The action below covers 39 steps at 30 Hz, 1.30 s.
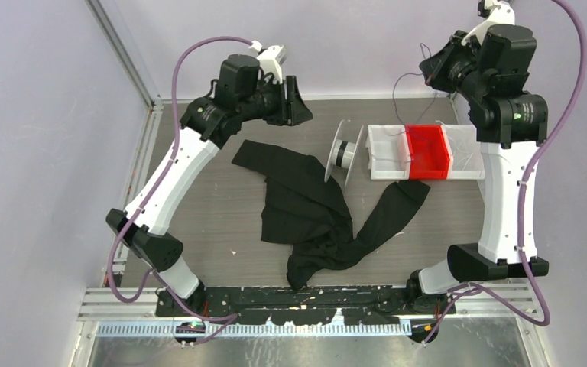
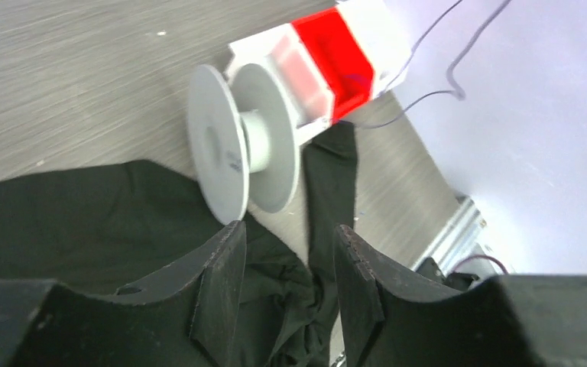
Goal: Wrap the cables
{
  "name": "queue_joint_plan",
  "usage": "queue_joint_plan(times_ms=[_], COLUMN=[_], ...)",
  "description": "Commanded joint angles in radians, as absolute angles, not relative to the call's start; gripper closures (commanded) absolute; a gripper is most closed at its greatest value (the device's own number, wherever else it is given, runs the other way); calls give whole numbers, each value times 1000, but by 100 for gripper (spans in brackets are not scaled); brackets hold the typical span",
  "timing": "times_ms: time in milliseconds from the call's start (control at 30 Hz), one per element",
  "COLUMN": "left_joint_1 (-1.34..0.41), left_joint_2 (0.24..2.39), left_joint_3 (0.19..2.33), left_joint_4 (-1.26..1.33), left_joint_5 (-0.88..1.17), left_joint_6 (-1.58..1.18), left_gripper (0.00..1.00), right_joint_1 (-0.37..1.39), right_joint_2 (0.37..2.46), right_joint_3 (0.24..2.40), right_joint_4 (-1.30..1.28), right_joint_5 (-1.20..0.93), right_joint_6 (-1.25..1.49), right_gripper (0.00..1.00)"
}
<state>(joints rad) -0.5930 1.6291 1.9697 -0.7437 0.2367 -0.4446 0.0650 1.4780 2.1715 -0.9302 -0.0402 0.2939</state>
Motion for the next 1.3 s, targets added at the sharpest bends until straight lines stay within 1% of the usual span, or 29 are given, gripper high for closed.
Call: queue_joint_plan(times_ms=[0, 133, 233, 400, 600, 700, 800, 1000, 1133, 1267], left_joint_1=[-587, -587, -587, -587, -587, -585, -584, -584, -558, -514], left_joint_2=[1663, 1656, 1644, 1700, 1764, 1786, 1787, 1785, 1805, 1821], left_joint_3=[2034, 1927, 1835, 1874, 1902, 1925, 1921, 1882, 1889, 1891], left_joint_4=[-697, -566, -449, -473, -429, -475, -517, -545, -564, -587], left_joint_5=[486, 634, 645, 636, 691, 672, 612, 452, 451, 478], left_joint_6=[-432, -457, -514, -603, -726, -700, -638, -520, -502, -512], left_gripper=[51, 41, 36, 37, 38, 38, 38, 37, 36, 37], right_joint_1=[63, 63, 62, 62, 62, 62, 62, 62, 62, 68], right_joint_2=[1432, 1379, 1343, 1319, 1311, 1309, 1315, 1328, 1346, 1397], right_joint_3=[2246, 2243, 2208, 2194, 2203, 2200, 2173, 2046, 1971, 1970], right_joint_4=[-937, -890, -829, -791, -815, -851, -892, -810, -701, -652], right_joint_5=[-155, -176, -271, -418, -469, -497, -541, -578, -591, -583], right_joint_6=[341, 438, 512, 541, 522, 485, 441, 445, 480, 493], right_gripper=[99, 99, 99, 100, 99, 99, 99, 99, 99, 100])
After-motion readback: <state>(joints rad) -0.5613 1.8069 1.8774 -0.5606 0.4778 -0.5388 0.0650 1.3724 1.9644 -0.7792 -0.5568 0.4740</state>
